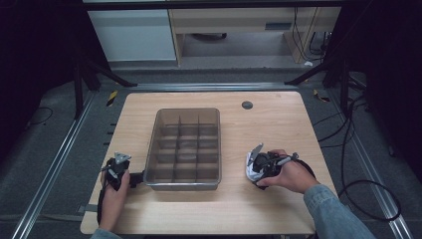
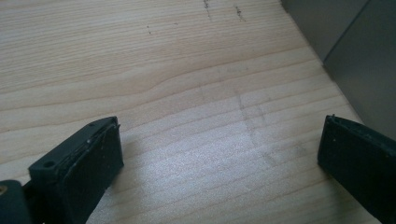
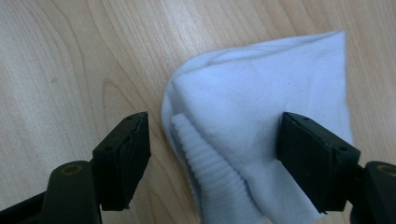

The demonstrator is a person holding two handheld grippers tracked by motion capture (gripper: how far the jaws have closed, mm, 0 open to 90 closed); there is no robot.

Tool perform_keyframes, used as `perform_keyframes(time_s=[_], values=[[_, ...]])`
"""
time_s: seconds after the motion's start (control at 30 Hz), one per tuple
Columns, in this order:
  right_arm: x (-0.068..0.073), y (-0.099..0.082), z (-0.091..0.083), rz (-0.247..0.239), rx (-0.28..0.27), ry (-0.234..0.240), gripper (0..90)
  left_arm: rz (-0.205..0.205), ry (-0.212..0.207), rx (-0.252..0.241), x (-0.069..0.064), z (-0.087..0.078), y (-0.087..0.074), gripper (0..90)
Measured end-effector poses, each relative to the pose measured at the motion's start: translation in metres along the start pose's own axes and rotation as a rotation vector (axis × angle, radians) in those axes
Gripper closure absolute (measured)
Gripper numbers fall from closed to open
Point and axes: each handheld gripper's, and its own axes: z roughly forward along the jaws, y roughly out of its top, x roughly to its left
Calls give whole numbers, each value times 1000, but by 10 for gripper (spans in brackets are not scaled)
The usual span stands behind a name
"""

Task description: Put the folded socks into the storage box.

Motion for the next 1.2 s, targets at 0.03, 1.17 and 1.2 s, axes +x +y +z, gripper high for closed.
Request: perform_keyframes(time_s=[0.03, 1.17, 1.2], values=[[-1, 1, 1, -2, 4, 2, 247, 1, -1, 0, 0, 0, 0, 0], [-15, 5, -4, -28, 44, -41, 681, 9, -8, -1, -1, 0, 0, 0], [-16, 6, -6, -27, 44, -35, 682, 9, -9, -1, -1, 0, 0, 0]])
